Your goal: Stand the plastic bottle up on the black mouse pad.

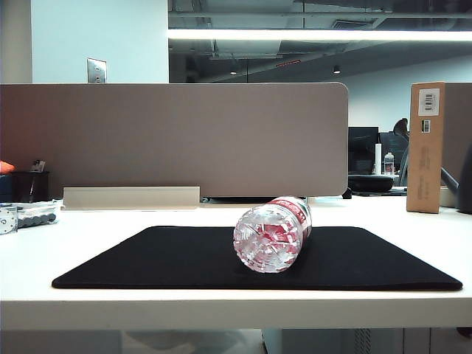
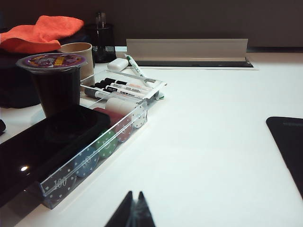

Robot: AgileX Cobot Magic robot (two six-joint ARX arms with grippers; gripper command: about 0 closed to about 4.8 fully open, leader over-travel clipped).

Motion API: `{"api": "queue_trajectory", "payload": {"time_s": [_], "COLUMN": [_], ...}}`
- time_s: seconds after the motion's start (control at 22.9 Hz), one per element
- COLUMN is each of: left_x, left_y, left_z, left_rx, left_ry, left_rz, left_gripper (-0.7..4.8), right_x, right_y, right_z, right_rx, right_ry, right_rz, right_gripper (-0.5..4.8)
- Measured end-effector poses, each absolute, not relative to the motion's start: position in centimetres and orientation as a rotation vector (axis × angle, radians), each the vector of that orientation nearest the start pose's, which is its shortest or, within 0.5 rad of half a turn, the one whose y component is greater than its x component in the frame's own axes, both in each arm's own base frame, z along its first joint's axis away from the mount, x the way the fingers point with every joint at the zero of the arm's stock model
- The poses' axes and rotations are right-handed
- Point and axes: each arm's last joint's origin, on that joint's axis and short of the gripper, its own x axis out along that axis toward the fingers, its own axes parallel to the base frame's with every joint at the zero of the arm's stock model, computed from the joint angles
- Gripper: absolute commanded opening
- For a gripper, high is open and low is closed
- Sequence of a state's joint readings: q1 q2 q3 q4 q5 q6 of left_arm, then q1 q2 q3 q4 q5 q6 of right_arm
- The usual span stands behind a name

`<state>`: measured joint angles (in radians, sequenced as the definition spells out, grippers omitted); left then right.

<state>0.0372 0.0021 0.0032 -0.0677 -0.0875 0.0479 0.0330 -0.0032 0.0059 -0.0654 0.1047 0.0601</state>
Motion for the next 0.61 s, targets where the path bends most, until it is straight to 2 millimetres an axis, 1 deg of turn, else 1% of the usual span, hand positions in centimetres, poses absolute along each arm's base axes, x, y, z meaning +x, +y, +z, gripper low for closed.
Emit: {"api": "queue_trajectory", "payload": {"time_s": [0.48, 0.57, 0.61], "left_x": [9.72, 9.73, 9.73], "left_y": [0.57, 0.3, -0.26], "left_z": [15.79, 15.79, 15.79], "left_rx": [0.05, 0.051, 0.053], "left_ry": [0.069, 0.068, 0.067], "left_rz": [0.119, 0.094, 0.04], "left_gripper": [-0.04, -0.04, -0.04], "right_x": [9.69, 9.69, 9.69], "right_y": [0.02, 0.02, 0.02], "right_z": [15.95, 15.95, 15.95], "right_rx": [0.056, 0.058, 0.07], "right_ry": [0.054, 0.054, 0.054], "right_rz": [-0.073, -0.073, -0.073], "right_gripper": [-0.01, -0.01, -0.01]}}
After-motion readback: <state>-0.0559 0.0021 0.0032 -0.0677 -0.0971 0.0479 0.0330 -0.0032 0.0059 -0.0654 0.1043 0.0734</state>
